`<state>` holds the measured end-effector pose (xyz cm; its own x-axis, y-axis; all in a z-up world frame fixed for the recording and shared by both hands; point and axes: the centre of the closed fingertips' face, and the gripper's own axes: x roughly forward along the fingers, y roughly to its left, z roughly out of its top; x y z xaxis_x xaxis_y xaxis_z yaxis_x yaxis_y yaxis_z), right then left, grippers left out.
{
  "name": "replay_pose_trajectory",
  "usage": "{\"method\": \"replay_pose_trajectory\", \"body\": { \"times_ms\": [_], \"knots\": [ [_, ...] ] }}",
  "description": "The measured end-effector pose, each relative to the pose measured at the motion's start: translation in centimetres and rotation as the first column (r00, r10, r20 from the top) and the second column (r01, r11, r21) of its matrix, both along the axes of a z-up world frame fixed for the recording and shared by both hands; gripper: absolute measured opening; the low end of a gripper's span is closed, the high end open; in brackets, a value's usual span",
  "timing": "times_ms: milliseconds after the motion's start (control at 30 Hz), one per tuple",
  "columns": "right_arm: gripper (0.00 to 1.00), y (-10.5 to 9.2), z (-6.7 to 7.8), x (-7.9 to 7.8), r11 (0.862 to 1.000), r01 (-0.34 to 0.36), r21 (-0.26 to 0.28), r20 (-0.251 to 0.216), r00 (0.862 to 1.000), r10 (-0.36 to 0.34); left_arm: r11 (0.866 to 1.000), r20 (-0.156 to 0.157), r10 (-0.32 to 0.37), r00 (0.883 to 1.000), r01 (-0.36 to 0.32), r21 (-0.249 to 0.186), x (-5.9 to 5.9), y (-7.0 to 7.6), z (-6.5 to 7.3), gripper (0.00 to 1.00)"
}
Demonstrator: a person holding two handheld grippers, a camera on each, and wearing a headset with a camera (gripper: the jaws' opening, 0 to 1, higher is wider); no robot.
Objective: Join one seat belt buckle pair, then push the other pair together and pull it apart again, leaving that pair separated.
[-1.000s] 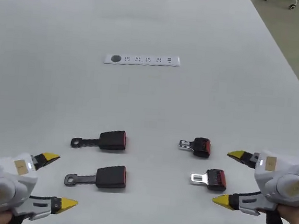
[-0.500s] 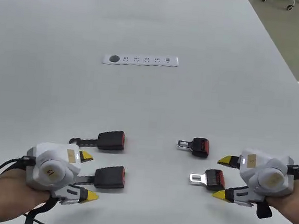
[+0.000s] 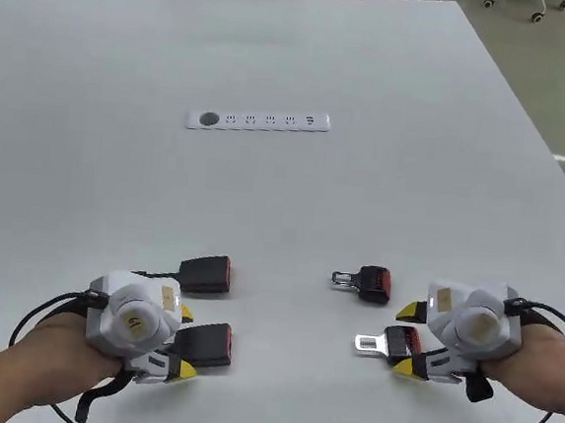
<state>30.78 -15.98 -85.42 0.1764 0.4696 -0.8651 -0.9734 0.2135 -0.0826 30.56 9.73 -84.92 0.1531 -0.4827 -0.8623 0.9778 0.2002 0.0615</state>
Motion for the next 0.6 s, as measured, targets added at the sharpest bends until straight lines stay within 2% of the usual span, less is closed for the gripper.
{"method": "replay_pose_trajectory", "body": {
  "times_ms": [133, 233, 600],
  "knots": [
    [0.36, -0.14, 0.01, 0.11, 1.0, -0.006, -0.005, -0.001, 1.0, 0.006, 0.999, -0.003, -0.028, 1.0, 0.029, 0.018, 0.08, -0.2, -0.23, 0.4],
    [0.35, -0.17, 0.03, 0.08, 1.0, -0.01, -0.008, -0.005, 1.0, 0.01, 0.999, -0.01, -0.046, 0.999, 0.046, 0.02, 0.03, -0.48, -0.27, 0.34],
    [0.34, -0.19, -0.06, 0.05, 0.999, -0.027, -0.032, -0.02, 0.999, 0.026, 0.994, -0.001, -0.096, 0.995, 0.096, 0.046, -0.05, -0.48, -0.37, 0.33]
  ]
}}
